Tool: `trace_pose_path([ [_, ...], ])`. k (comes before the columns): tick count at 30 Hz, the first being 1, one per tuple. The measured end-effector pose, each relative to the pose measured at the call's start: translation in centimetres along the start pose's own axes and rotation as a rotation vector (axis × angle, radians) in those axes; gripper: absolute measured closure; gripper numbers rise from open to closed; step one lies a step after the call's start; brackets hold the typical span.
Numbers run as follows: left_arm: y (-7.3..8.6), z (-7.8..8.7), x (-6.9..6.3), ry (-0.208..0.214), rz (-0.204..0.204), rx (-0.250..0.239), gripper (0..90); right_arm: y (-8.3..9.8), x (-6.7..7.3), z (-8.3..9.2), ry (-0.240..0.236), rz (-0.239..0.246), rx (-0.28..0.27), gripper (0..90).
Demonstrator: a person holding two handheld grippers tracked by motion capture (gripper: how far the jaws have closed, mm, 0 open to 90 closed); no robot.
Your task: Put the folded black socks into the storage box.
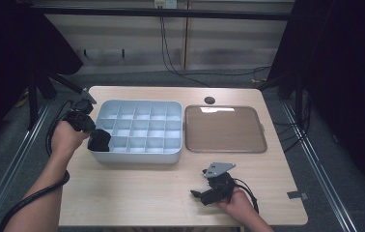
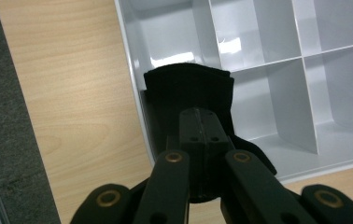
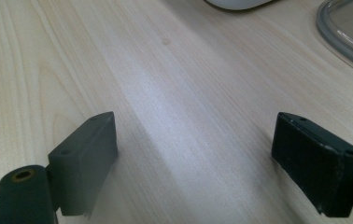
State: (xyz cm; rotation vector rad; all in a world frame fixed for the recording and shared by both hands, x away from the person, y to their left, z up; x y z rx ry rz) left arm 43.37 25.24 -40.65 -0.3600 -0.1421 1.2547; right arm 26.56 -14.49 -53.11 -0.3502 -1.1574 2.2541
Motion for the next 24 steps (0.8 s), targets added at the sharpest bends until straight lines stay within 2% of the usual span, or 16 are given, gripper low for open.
trace_pose_path([
  [24,1.0,-3.0,0.2,0.008,0.016,0.034,90.0,0.0,0.0,0.0,-0.002,-0.003,0.003,13.8],
])
Point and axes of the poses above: each handheld gripper's, and its own axes: z roughly backward along the jaws, y roughly out of its underside, x roughly to its left, the point moved 3 cm from there along -z, roughly forward along the jaws, and after that the axes turned 7 degrees about -x, right-handed, at the moved point
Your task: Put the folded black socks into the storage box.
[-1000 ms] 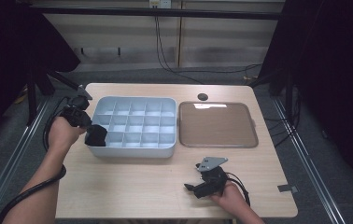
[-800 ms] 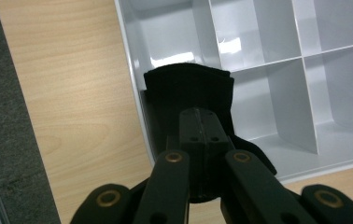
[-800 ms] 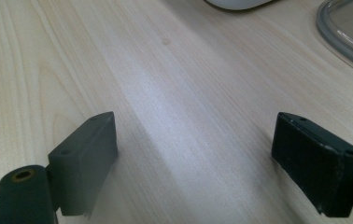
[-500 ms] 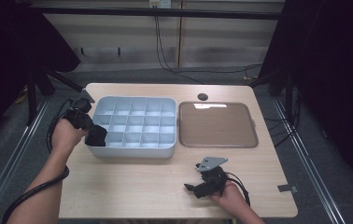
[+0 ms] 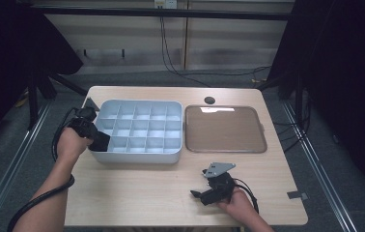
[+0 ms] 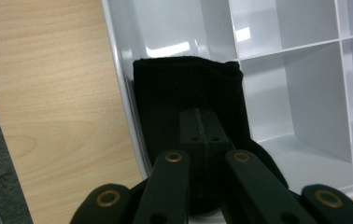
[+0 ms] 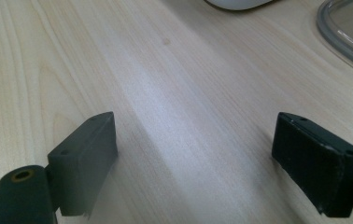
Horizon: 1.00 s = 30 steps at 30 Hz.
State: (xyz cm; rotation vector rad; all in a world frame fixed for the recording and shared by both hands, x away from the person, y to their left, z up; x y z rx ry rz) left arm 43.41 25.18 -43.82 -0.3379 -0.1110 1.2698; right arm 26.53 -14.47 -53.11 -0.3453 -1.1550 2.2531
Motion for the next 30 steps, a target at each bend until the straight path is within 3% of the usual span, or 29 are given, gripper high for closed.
trace_pose_path([
  [5,0.0,0.1,-0.1,0.0,-0.007,-0.004,90.0,0.0,0.0,0.0,0.0,0.0,0.0,13.7],
  [15,-0.7,0.8,0.3,-0.04,-0.003,-0.04,90.0,0.0,0.0,0.0,0.0,-0.002,0.0,13.7],
  [30,-0.2,-2.6,-0.4,-0.015,0.016,0.024,90.0,0.0,0.0,0.0,-0.002,0.007,0.0,13.5],
])
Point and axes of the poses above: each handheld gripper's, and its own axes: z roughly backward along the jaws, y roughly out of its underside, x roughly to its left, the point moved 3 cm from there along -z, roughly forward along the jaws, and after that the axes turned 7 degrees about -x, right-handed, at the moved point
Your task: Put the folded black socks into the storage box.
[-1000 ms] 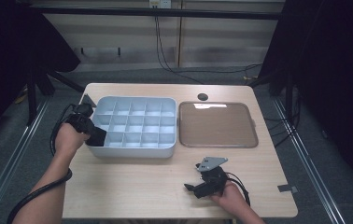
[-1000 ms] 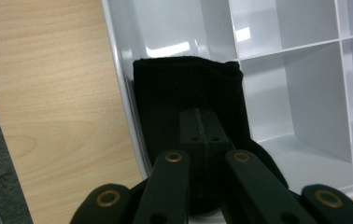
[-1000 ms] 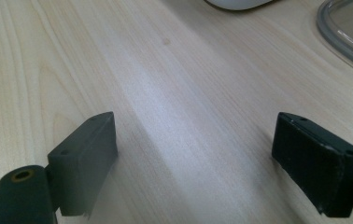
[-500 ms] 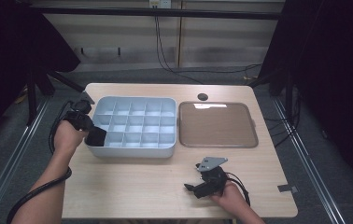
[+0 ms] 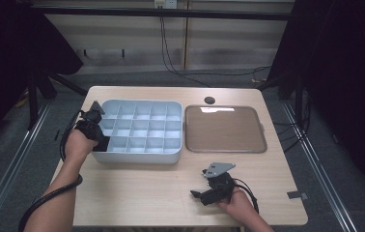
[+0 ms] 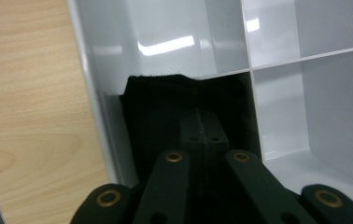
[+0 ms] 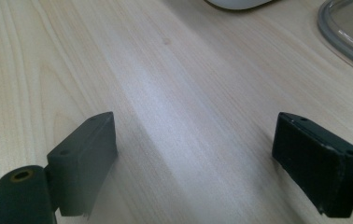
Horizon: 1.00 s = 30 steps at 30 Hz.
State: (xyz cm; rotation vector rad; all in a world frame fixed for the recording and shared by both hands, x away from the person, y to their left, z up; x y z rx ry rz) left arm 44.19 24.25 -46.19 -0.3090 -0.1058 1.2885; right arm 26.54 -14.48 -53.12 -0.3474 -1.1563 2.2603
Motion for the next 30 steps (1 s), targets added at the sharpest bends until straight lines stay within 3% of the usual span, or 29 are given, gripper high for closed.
trace_pose_path([
  [15,0.6,-0.2,0.0,0.015,-0.012,-0.017,90.0,0.0,0.0,0.0,-0.001,0.0,0.0,13.4],
  [21,0.6,0.2,-0.1,0.035,-0.006,-0.012,90.0,0.0,0.0,0.0,-0.001,0.0,0.0,13.4],
  [30,0.2,1.5,-0.1,0.017,-0.019,-0.022,82.7,0.0,0.0,0.0,-0.002,-0.002,-0.001,13.4],
])
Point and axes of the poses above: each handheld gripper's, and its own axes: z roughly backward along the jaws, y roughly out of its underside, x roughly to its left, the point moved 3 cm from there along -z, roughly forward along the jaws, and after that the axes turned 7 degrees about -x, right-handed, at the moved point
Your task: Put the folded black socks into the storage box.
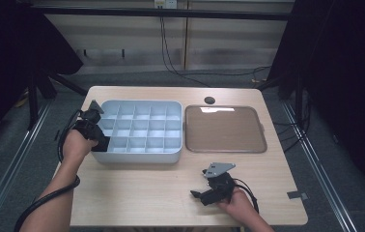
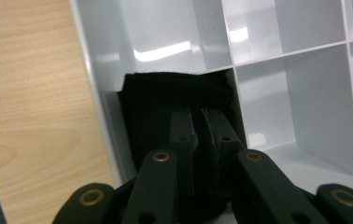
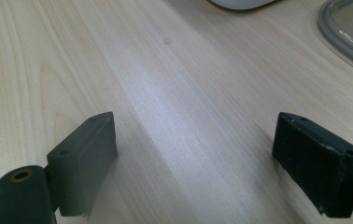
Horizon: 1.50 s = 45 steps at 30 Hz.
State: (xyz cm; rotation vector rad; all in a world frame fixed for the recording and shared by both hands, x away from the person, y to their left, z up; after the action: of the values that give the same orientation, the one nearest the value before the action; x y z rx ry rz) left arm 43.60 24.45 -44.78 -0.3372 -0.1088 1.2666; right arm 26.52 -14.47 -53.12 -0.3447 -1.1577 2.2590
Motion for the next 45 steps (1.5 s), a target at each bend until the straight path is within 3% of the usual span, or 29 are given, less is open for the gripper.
trace_pose_path([
  [13,-0.5,2.4,0.2,-0.006,-0.011,-0.046,73.5,0.0,0.0,0.0,-0.001,-0.001,0.001,13.5],
  [30,-0.8,4.5,-0.2,-0.001,-0.053,-0.075,39.2,0.0,0.0,0.0,-0.001,0.001,-0.001,13.4],
  [45,-0.1,5.4,-0.2,0.024,-0.062,-0.098,25.8,0.0,0.0,0.0,-0.001,0.001,-0.001,13.3],
])
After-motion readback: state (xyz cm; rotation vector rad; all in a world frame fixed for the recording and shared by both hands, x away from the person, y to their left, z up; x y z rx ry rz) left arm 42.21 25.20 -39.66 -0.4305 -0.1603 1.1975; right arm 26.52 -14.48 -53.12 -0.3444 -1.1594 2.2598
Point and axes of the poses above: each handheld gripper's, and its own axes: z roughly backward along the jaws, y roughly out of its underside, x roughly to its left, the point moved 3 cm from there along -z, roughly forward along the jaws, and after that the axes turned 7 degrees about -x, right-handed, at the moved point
